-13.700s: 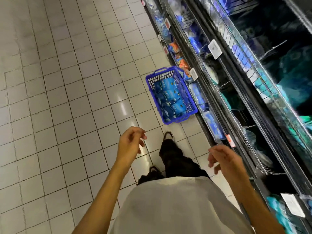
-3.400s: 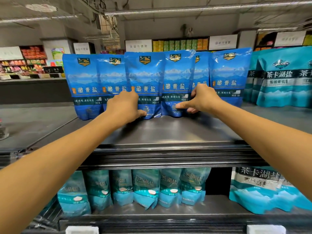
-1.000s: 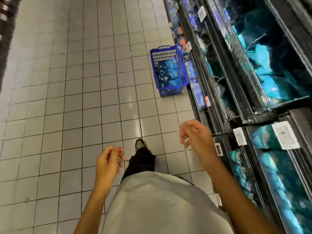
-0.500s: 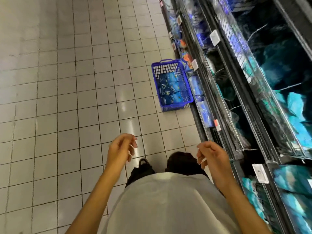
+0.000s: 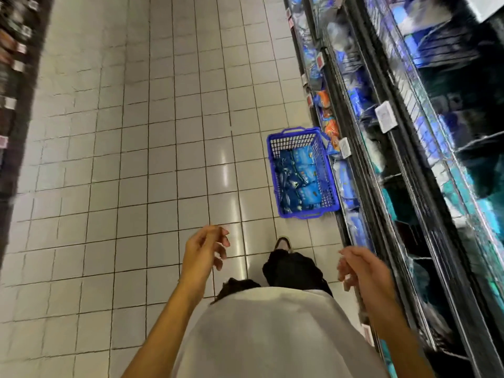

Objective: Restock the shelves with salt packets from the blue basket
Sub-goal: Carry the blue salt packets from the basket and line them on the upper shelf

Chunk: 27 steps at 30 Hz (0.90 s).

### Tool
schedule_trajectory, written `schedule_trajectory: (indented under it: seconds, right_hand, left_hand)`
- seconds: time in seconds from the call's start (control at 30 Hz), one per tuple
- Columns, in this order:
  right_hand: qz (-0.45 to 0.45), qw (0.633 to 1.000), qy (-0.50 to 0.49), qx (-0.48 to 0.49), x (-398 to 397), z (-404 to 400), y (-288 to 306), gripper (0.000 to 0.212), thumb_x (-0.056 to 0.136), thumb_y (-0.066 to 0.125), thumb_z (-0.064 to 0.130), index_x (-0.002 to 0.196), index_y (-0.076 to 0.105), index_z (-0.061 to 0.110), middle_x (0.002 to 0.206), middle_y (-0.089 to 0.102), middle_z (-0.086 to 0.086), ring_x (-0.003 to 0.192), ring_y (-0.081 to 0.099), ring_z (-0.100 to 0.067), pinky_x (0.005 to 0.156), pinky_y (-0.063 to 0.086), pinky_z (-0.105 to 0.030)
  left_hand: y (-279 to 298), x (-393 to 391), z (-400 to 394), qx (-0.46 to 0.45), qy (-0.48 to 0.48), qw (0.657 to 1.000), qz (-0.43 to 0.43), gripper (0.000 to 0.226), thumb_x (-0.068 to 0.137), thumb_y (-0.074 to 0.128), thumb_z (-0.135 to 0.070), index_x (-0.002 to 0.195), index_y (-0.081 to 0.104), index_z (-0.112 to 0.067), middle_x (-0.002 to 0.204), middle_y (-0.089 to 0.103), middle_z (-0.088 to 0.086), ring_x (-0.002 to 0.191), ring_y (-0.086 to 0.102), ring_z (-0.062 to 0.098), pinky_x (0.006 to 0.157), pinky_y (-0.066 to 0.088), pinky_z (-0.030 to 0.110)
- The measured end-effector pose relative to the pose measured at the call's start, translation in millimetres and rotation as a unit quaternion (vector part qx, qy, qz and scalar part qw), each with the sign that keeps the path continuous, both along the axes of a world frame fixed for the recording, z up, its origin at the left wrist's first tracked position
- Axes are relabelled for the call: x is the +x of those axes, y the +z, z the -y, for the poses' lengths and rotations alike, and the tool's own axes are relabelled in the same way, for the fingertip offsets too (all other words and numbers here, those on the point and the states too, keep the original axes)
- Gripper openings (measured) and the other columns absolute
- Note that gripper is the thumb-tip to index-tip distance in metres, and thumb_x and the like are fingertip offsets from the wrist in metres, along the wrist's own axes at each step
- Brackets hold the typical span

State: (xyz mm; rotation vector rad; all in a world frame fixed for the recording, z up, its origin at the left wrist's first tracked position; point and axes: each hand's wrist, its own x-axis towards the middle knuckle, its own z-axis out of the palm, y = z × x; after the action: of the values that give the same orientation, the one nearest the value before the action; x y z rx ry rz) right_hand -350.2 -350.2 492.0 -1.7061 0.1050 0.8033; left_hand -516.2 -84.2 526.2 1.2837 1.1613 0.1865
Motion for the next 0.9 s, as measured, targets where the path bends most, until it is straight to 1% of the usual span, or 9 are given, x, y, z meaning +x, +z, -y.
schedule_trajectory:
  seconds: [0.13, 0.27, 0.33, 0.43, 0.47, 0.53, 0.67, 0.77, 0.9]
  right_hand:
    - [-0.003, 0.998, 0.059, 0.022, 67.3, -64.3, 7.8, 0.013, 0.097, 0.061, 0.013, 0.087, 0.070, 0.012, 0.067, 0.064, -0.007, 0.057, 0.055, -0.022, 0.043, 0.042, -0.027]
    - [-0.005, 0.995, 0.077, 0.066, 114.2, -127.2, 24.5, 0.010, 0.099, 0.059, 0.010, 0.093, 0.068, 0.011, 0.069, 0.064, -0.006, 0.056, 0.056, -0.019, 0.045, 0.041, -0.026]
    - [-0.008, 0.994, 0.083, 0.073, 133.5, -158.2, 29.3, 0.007, 0.098, 0.060, 0.008, 0.097, 0.066, 0.005, 0.068, 0.064, -0.005, 0.054, 0.055, -0.019, 0.044, 0.041, -0.027]
    - [-0.017, 0.994, 0.078, 0.076, 156.1, -200.1, 31.9, 0.015, 0.088, 0.068, 0.017, 0.094, 0.064, 0.004, 0.066, 0.064, -0.003, 0.051, 0.055, -0.016, 0.041, 0.040, -0.026]
    - [-0.019, 0.995, 0.066, 0.070, 163.1, -212.2, 30.8, 0.014, 0.086, 0.067, 0.019, 0.092, 0.064, 0.006, 0.065, 0.064, -0.002, 0.050, 0.055, -0.015, 0.040, 0.040, -0.026]
    - [-0.017, 0.997, 0.040, 0.062, 174.9, -233.0, 25.7, 0.005, 0.092, 0.066, 0.011, 0.088, 0.065, 0.008, 0.063, 0.064, -0.002, 0.048, 0.055, -0.015, 0.039, 0.040, -0.026]
    - [-0.011, 0.997, -0.064, 0.030, 193.8, -269.1, 10.7, 0.022, 0.099, 0.057, 0.004, 0.079, 0.063, 0.013, 0.055, 0.060, -0.001, 0.043, 0.050, -0.013, 0.039, 0.037, -0.022]
    - [-0.013, 0.986, -0.164, 0.015, 199.2, -288.8, 3.9, 0.029, 0.099, 0.056, 0.002, 0.076, 0.066, 0.017, 0.055, 0.060, -0.003, 0.044, 0.049, -0.015, 0.039, 0.038, -0.020]
    - [-0.025, 0.970, -0.241, -0.002, 202.1, -308.1, -8.9, 0.017, 0.097, 0.059, 0.005, 0.085, 0.067, 0.012, 0.063, 0.061, -0.008, 0.055, 0.054, -0.018, 0.044, 0.042, -0.024]
  left_hand:
    - [7.7, 31.7, -19.5, 0.013, 0.040, 0.999, -0.025, 0.026, 0.104, 0.050, -0.018, 0.090, 0.069, -0.009, 0.076, 0.065, 0.006, 0.062, 0.055, 0.019, 0.048, 0.039, 0.026]
    - [13.1, 61.0, -47.7, 0.018, 0.077, 0.997, -0.026, 0.025, 0.105, 0.050, -0.021, 0.094, 0.070, -0.010, 0.075, 0.065, 0.004, 0.067, 0.054, 0.022, 0.052, 0.039, 0.027]
    - [13.3, 78.9, -67.3, 0.021, 0.084, 0.996, -0.027, 0.026, 0.105, 0.050, -0.022, 0.095, 0.070, -0.009, 0.076, 0.065, 0.004, 0.068, 0.054, 0.021, 0.053, 0.039, 0.027]
    - [9.9, 111.4, -105.1, 0.021, 0.066, 0.997, -0.031, 0.026, 0.105, 0.049, -0.022, 0.096, 0.069, -0.007, 0.076, 0.065, 0.004, 0.066, 0.055, 0.020, 0.052, 0.040, 0.028]
    - [7.7, 123.4, -119.6, 0.022, 0.053, 0.998, -0.030, 0.027, 0.105, 0.049, -0.023, 0.096, 0.069, -0.007, 0.076, 0.066, 0.004, 0.064, 0.055, 0.019, 0.051, 0.039, 0.028]
    - [2.0, 149.4, -151.0, 0.023, 0.019, 0.999, -0.029, 0.027, 0.105, 0.049, -0.023, 0.093, 0.069, -0.008, 0.074, 0.066, 0.002, 0.061, 0.056, 0.016, 0.049, 0.039, 0.028]
    - [-16.7, 215.3, -215.9, 0.029, -0.102, 0.993, -0.049, 0.030, 0.106, 0.048, -0.024, 0.091, 0.070, -0.010, 0.070, 0.067, -0.001, 0.057, 0.056, 0.013, 0.047, 0.040, 0.027]
    - [-30.4, 270.4, -253.0, 0.016, -0.196, 0.978, -0.072, 0.030, 0.106, 0.048, -0.022, 0.089, 0.071, -0.012, 0.068, 0.068, 0.001, 0.056, 0.057, 0.014, 0.046, 0.042, 0.024]
    - [-50.7, 339.0, -279.9, -0.015, -0.326, 0.942, -0.078, 0.032, 0.106, 0.044, -0.016, 0.088, 0.069, -0.006, 0.071, 0.066, 0.004, 0.057, 0.054, 0.020, 0.044, 0.037, 0.026]
